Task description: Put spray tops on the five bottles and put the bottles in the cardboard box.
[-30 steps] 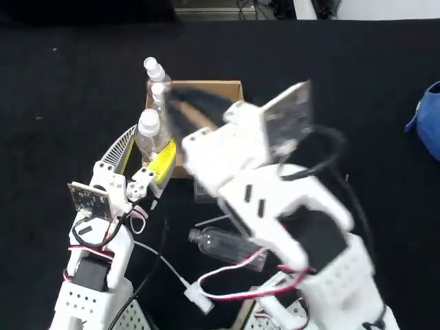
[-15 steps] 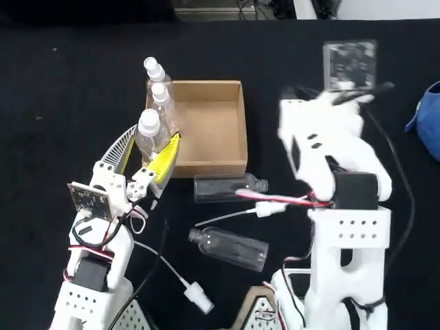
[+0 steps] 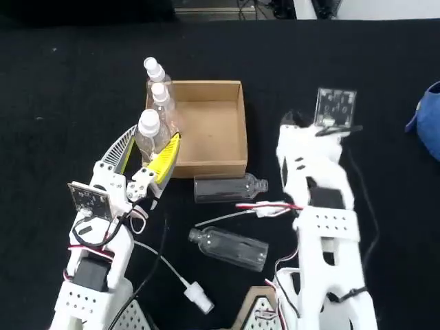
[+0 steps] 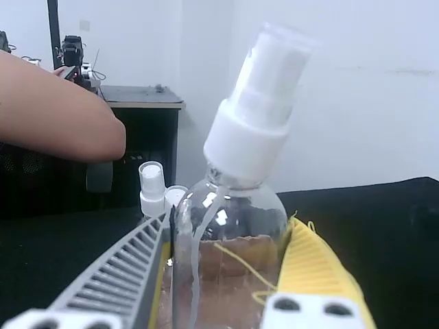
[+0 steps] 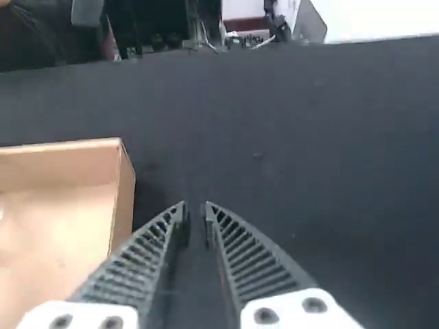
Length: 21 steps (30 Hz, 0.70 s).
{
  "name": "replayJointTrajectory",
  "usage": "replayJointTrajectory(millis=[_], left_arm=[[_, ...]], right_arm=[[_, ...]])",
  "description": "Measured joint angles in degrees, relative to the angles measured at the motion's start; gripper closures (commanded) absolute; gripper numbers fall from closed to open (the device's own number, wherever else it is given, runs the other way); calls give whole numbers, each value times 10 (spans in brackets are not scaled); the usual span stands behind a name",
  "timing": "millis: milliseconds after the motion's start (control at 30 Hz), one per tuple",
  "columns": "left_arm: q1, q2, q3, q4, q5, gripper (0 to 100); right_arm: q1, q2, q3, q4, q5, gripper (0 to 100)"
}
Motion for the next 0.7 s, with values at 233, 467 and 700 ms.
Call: replayJointTrajectory(millis=[233, 467, 700], left_arm=[[0, 0, 0, 62, 0, 970], [0, 0, 0, 4, 0, 971], [0, 1, -1, -62, 0, 971]], right_arm=[[-9, 1, 54, -39, -4, 987], [-11, 1, 111, -93, -4, 987], [-11, 1, 116, -108, -4, 987]])
